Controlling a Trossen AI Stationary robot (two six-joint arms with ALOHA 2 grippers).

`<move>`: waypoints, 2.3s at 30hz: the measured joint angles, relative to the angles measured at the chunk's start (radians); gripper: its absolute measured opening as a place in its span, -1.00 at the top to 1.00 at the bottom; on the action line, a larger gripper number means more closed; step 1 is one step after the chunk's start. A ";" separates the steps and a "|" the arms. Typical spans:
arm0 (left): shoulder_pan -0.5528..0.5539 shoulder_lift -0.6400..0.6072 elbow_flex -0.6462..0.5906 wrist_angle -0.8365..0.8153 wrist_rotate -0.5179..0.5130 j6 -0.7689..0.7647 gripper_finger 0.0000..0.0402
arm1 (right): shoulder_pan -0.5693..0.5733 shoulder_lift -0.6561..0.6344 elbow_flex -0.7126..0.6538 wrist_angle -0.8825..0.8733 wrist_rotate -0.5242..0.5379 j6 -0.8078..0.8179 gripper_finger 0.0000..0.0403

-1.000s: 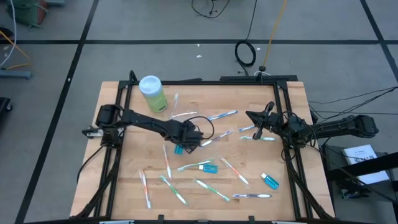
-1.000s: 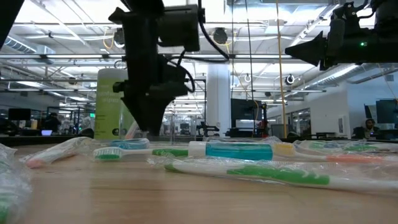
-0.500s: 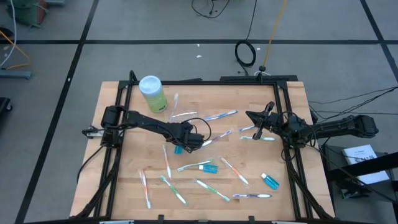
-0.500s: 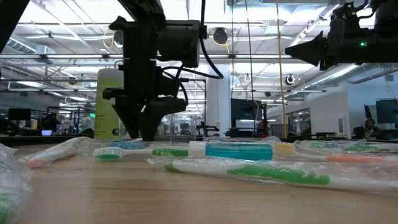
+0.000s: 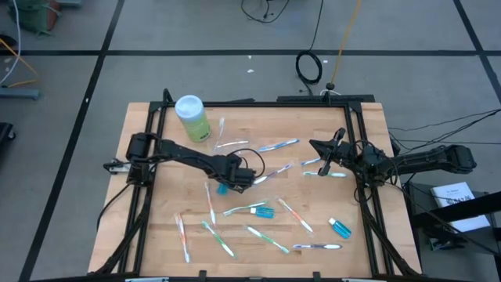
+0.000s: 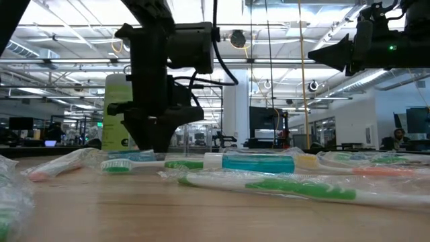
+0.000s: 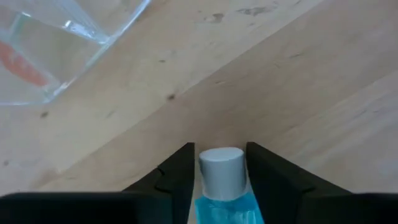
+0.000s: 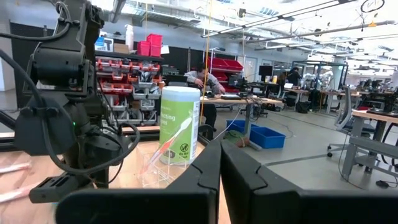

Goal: Pick & Place toothbrushing station
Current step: Put the blue mouthwash into the transparent organizer

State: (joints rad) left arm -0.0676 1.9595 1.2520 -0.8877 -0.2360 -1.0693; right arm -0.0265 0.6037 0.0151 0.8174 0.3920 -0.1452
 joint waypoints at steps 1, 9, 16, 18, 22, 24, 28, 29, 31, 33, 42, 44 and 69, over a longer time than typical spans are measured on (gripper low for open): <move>0.001 -0.002 -0.013 0.013 0.002 -0.005 0.32 | 0.000 0.000 0.000 0.000 0.000 0.000 0.98; -0.001 -0.002 -0.028 0.063 -0.009 0.079 0.52 | 0.000 0.000 0.000 0.000 0.000 -0.001 0.98; -0.008 -0.042 -0.036 0.067 -0.071 0.188 0.50 | 0.000 0.000 0.000 0.000 0.001 -0.001 0.98; -0.005 -0.078 -0.038 0.064 -0.084 0.223 0.50 | 0.000 0.000 0.000 0.000 0.002 -0.001 0.98; -0.004 -0.176 -0.035 0.084 -0.163 0.276 0.49 | 0.000 0.000 0.000 0.000 0.002 -0.003 0.98; -0.005 -0.234 -0.035 0.103 -0.240 0.290 0.49 | 0.000 0.000 0.000 0.000 0.002 -0.004 0.98; -0.004 -0.342 -0.033 0.214 -0.454 0.358 0.49 | 0.000 0.000 0.000 0.000 0.002 -0.005 0.98; -0.004 -0.359 -0.033 0.246 -0.510 0.384 0.49 | 0.000 0.000 0.000 0.000 0.002 -0.005 0.98; -0.004 -0.384 -0.033 0.328 -0.601 0.445 0.49 | 0.000 0.000 0.000 -0.002 0.003 -0.005 0.98; 0.004 -0.388 -0.033 0.437 -0.669 0.527 0.49 | 0.000 0.000 0.000 -0.002 0.003 -0.005 0.98; 0.100 -0.290 -0.081 0.744 -0.628 0.719 0.49 | 0.000 0.007 0.000 0.000 0.002 -0.005 0.98; 0.120 -0.294 -0.128 0.807 -0.635 0.710 0.49 | 0.000 0.010 0.000 -0.002 0.003 -0.005 0.98; 0.156 -0.271 -0.751 1.950 -0.567 0.902 0.49 | 0.000 0.021 0.000 0.028 0.005 -0.031 0.98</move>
State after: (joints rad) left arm 0.0883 1.6883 0.5007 1.0626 -0.8031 -0.1673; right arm -0.0265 0.6243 0.0151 0.8454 0.3967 -0.1761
